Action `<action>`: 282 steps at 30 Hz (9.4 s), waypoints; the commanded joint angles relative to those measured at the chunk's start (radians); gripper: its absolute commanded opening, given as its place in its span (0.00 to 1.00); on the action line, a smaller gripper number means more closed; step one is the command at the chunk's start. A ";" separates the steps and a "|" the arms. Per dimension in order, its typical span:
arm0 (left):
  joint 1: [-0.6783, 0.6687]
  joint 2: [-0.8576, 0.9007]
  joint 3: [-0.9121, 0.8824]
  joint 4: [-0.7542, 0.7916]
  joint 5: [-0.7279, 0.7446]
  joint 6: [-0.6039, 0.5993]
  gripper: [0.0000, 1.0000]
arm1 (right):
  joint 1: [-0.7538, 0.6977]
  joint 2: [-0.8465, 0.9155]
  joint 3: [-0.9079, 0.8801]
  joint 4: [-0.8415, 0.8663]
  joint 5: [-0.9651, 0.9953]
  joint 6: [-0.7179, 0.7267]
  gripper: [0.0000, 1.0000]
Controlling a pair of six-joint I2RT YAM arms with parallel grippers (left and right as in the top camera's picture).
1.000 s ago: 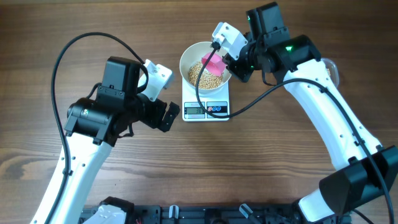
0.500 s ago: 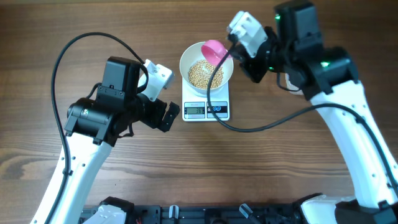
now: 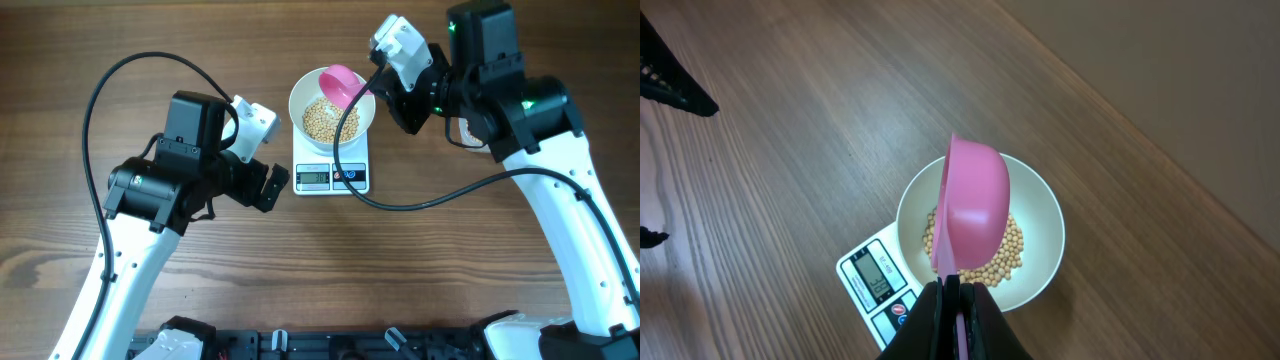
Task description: Scoop item into bowl and weigh 150g on scale
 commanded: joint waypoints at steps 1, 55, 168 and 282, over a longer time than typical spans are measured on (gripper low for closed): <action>0.005 -0.001 0.011 0.003 0.005 0.020 1.00 | -0.002 -0.015 0.018 0.000 -0.048 0.013 0.04; 0.005 -0.001 0.011 0.003 0.005 0.019 1.00 | -0.412 0.190 0.002 -0.190 0.777 0.365 0.04; 0.005 -0.001 0.011 0.003 0.005 0.020 1.00 | -0.729 0.371 -0.032 -0.268 -0.126 0.133 0.04; 0.005 -0.001 0.011 0.003 0.005 0.020 1.00 | -0.118 0.244 -0.031 0.207 -0.161 -0.417 0.04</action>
